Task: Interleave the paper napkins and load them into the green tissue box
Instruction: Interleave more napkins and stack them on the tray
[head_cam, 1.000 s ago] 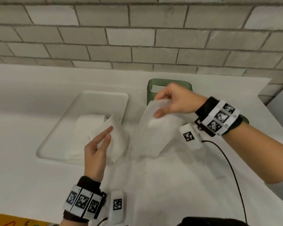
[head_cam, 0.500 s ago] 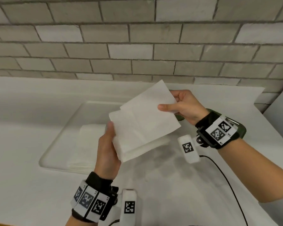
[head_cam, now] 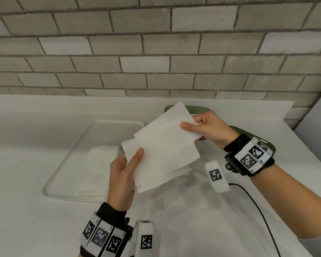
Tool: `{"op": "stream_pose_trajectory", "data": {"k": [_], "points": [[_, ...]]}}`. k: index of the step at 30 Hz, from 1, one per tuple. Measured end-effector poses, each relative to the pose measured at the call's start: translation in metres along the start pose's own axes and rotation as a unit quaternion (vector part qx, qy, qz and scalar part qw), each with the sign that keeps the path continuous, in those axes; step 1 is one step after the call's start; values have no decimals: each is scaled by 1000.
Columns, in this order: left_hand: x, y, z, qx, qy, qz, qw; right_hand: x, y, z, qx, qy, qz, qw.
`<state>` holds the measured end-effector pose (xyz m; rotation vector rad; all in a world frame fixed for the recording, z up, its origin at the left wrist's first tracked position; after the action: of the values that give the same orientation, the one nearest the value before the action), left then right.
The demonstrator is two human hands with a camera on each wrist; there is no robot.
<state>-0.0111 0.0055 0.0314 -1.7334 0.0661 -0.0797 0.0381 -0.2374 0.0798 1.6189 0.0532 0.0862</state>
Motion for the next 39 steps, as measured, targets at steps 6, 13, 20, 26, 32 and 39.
{"op": "stream_pose_trajectory", "data": {"k": [6,13,20,26,32,39], "points": [[1,2,-3,31,-9,-21,999,-1,-2,0,-17,-3,-13,1000],[-4,3,-4,104,-31,-130,986,-1,14,3,20,-107,50,993],[-3,2,-5,96,-38,-168,980,0,35,-1,-31,-91,62,993],[-1,7,1,157,-31,-198,967,7,28,10,-43,-149,82,985],[8,17,7,165,-62,-181,968,-17,68,-3,51,-80,169,981],[8,4,-12,45,-1,-54,998,-16,33,-22,157,-49,82,983]]}}
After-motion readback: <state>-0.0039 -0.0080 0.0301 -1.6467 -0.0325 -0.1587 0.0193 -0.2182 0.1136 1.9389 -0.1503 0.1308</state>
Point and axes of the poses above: each hand's wrist, its own x-axis towards the middle knuckle, its own z-axis out of the back of the hand, y = z × x, the point moved 1 cm from there along x, towards the middle knuckle, and after that the axes turned 13 degrees about x, right-handed, at the moved point
